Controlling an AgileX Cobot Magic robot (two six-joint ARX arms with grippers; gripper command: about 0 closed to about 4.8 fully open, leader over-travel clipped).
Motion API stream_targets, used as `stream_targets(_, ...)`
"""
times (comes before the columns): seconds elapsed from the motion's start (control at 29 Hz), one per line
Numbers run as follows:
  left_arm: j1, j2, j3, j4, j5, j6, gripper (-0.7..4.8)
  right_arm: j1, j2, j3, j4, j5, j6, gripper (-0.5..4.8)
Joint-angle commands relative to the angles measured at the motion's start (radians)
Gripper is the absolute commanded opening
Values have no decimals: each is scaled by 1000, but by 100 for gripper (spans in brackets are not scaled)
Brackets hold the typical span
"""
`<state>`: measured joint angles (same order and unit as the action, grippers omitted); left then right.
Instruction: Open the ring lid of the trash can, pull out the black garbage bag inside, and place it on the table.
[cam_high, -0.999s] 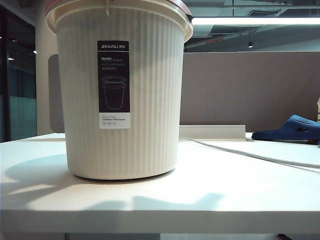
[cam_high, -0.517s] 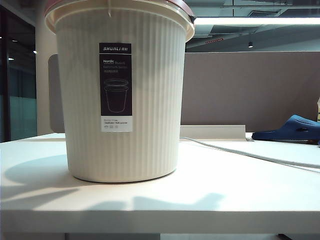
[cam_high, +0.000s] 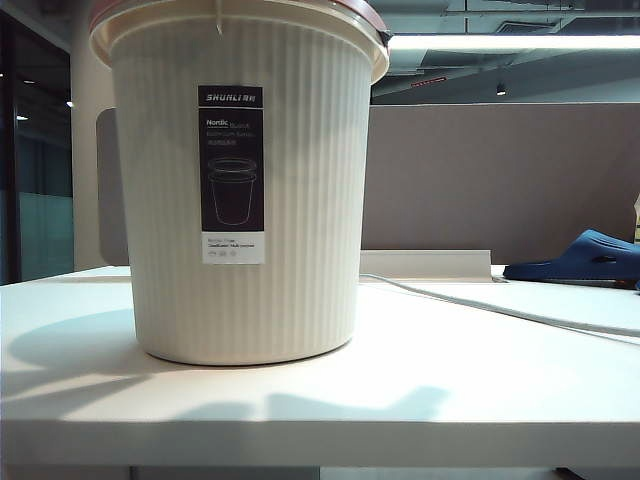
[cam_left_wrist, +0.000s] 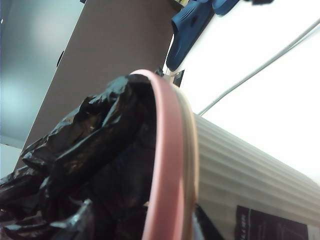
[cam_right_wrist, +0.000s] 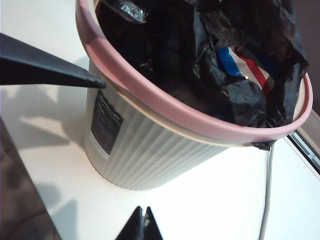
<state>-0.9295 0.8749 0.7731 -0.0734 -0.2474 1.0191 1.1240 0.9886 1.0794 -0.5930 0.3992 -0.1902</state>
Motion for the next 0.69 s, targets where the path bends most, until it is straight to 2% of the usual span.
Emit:
stream_targets(0.03, -1, -2, 6, 13, -4, -5, 252, 2, -2, 6, 3, 2, 8, -5)
stream_targets(0.55, -1, -2, 7, 74, -29, 2, 252, 5, -2, 6, -9, 2, 15, -5)
stream_targets(0.69, -1, -2, 7, 85, -31, 39, 251, 5, -2, 6, -9, 1, 15, -5)
